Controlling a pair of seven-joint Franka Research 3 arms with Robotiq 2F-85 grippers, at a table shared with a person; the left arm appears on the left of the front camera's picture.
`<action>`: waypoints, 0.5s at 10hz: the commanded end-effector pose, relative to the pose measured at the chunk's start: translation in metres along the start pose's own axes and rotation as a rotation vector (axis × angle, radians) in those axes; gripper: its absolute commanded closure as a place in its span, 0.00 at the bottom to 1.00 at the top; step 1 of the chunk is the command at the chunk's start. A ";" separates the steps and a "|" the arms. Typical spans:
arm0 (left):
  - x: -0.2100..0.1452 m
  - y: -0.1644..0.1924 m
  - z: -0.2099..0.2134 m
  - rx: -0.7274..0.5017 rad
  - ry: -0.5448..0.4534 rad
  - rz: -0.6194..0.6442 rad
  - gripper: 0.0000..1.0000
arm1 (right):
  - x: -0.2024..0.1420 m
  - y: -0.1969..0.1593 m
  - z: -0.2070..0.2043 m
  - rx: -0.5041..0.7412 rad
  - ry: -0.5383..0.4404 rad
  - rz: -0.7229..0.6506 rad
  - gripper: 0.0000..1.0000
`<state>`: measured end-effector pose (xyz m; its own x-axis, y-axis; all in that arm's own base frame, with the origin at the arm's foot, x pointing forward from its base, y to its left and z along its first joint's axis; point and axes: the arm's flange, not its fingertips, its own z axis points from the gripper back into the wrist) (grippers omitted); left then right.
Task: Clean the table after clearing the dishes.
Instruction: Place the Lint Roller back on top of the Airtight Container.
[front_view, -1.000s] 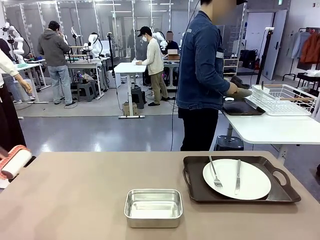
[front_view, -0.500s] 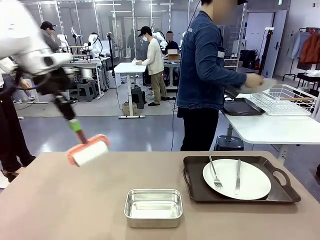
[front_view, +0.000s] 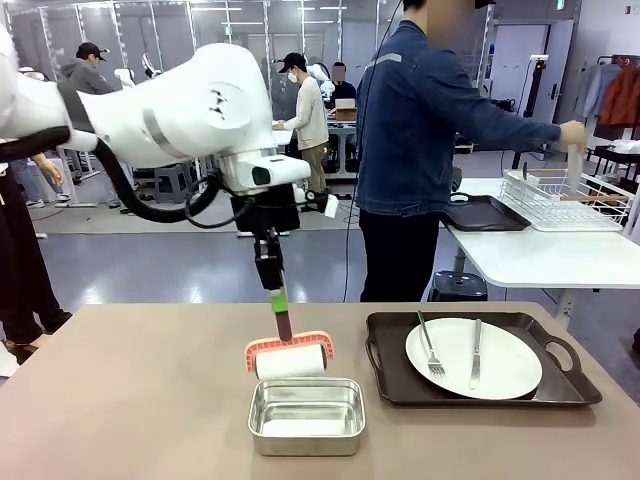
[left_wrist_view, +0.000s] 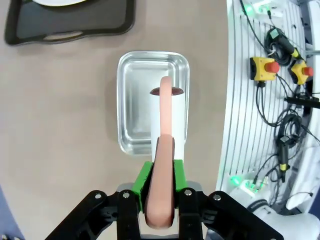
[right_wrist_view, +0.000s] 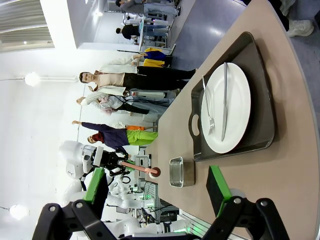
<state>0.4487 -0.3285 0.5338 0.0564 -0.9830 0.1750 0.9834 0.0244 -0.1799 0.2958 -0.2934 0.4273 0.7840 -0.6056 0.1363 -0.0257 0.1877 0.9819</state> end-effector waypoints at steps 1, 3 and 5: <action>0.001 0.010 -0.009 0.009 0.042 -0.022 0.78 | -0.001 0.003 0.001 0.009 0.000 0.016 0.00; 0.010 0.013 -0.022 -0.026 0.028 -0.028 0.78 | -0.001 0.003 0.001 0.009 0.000 0.016 0.00; 0.013 0.018 -0.035 -0.036 0.020 -0.064 0.78 | -0.001 0.003 0.001 0.009 0.000 0.016 0.00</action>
<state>0.4568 -0.3450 0.4970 0.0310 -0.9882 0.1501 0.9736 -0.0041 -0.2280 0.2958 -0.2934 0.4273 0.7839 -0.6057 0.1363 -0.0257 0.1877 0.9819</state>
